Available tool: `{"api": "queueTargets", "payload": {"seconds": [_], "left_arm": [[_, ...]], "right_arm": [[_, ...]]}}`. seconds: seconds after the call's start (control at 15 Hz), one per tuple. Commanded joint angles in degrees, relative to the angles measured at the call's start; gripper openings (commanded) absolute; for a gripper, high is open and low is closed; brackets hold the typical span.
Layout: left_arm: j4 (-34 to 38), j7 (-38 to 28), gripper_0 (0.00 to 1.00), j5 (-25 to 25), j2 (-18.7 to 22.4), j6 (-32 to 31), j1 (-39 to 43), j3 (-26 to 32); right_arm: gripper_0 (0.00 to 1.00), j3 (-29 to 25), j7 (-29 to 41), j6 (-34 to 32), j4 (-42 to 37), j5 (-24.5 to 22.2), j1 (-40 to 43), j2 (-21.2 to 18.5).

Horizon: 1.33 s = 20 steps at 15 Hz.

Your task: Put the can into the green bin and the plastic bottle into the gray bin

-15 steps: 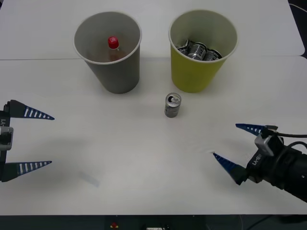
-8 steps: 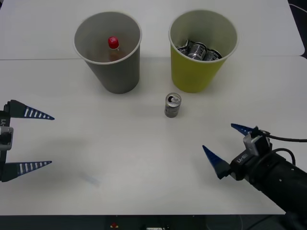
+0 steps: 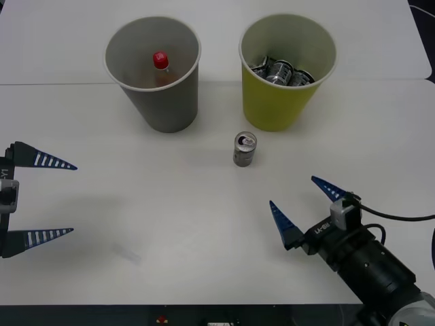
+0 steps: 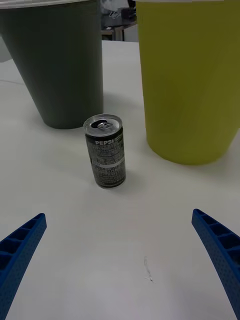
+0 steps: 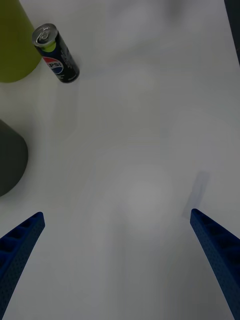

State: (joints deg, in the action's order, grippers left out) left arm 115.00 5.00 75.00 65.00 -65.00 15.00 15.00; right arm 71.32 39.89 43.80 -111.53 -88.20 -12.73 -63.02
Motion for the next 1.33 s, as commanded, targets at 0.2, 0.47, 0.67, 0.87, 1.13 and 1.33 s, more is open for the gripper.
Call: {"api": "queueTargets", "payload": {"seconds": [0.2, 0.47, 0.67, 0.87, 1.13, 1.33], "left_arm": [[0.0, 0.0, 1.0, 0.0, 0.0, 0.0, 0.0, 0.0], [0.0, 0.0, 1.0, 0.0, 0.0, 0.0, 0.0, 0.0], [0.0, 0.0, 1.0, 0.0, 0.0, 0.0, 0.0, 0.0], [0.0, 0.0, 1.0, 0.0, 0.0, 0.0, 0.0, 0.0], [0.0, 0.0, 1.0, 0.0, 0.0, 0.0, 0.0, 0.0], [0.0, 0.0, 1.0, 0.0, 0.0, 0.0, 0.0, 0.0]], "right_arm": [[1.0, 0.4, 7.39, 0.67, 8.88, -6.19, -1.77, 6.6], [1.0, 0.4, 9.59, 0.93, 14.85, -7.6, -3.97, 11.78], [1.0, 0.4, 9.94, 1.02, 19.07, -7.51, -5.99, 15.82], [1.0, 0.4, 10.29, 1.02, 24.79, -7.51, -8.1, 19.69], [1.0, 0.31, 11.0, 1.02, 32.52, -7.42, -11.18, 25.58], [1.0, 0.31, 11.17, 0.93, 35.68, -5.93, -13.2, 28.74]]}}
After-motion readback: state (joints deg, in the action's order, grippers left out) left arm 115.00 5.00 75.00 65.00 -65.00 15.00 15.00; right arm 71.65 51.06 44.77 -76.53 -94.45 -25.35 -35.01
